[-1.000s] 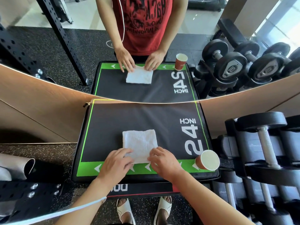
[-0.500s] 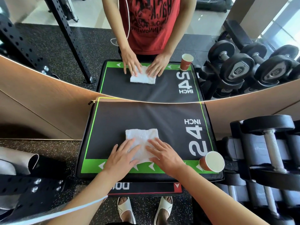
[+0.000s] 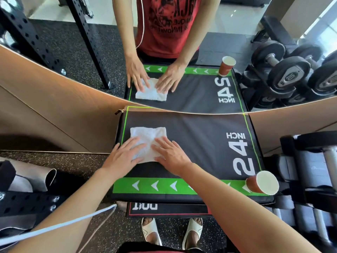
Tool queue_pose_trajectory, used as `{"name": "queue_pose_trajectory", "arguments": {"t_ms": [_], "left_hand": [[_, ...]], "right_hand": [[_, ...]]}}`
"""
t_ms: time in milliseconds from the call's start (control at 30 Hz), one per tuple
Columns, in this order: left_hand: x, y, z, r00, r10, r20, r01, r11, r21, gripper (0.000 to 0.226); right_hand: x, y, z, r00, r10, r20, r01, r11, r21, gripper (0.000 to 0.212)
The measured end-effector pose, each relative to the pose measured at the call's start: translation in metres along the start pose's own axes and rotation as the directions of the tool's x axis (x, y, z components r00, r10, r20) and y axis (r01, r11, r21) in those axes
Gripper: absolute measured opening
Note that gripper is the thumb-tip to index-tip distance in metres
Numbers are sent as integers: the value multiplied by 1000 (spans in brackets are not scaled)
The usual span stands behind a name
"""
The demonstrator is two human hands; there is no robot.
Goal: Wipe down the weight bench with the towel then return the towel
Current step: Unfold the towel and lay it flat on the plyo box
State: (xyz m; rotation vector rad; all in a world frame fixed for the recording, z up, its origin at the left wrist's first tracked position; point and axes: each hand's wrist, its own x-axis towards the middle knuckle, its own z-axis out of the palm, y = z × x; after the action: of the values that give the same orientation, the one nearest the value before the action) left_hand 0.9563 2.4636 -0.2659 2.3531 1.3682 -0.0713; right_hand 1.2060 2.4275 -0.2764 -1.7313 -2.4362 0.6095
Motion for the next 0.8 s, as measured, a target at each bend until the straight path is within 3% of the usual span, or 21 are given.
{"name": "queue_pose_trajectory", "arguments": {"t_ms": [367, 600, 800], "left_hand": [[56, -77, -34, 998, -1, 68, 5, 998, -64, 54], [59, -75, -32, 999, -8, 33, 13, 988, -152, 55], [40, -54, -37, 993, -115, -28, 112, 990, -86, 51]], "right_hand": [[82, -30, -8, 992, 128, 14, -129, 991, 22, 57], [83, -29, -3, 991, 129, -22, -128, 990, 59, 54], [82, -35, -19, 985, 126, 117, -118, 991, -68, 59]]}}
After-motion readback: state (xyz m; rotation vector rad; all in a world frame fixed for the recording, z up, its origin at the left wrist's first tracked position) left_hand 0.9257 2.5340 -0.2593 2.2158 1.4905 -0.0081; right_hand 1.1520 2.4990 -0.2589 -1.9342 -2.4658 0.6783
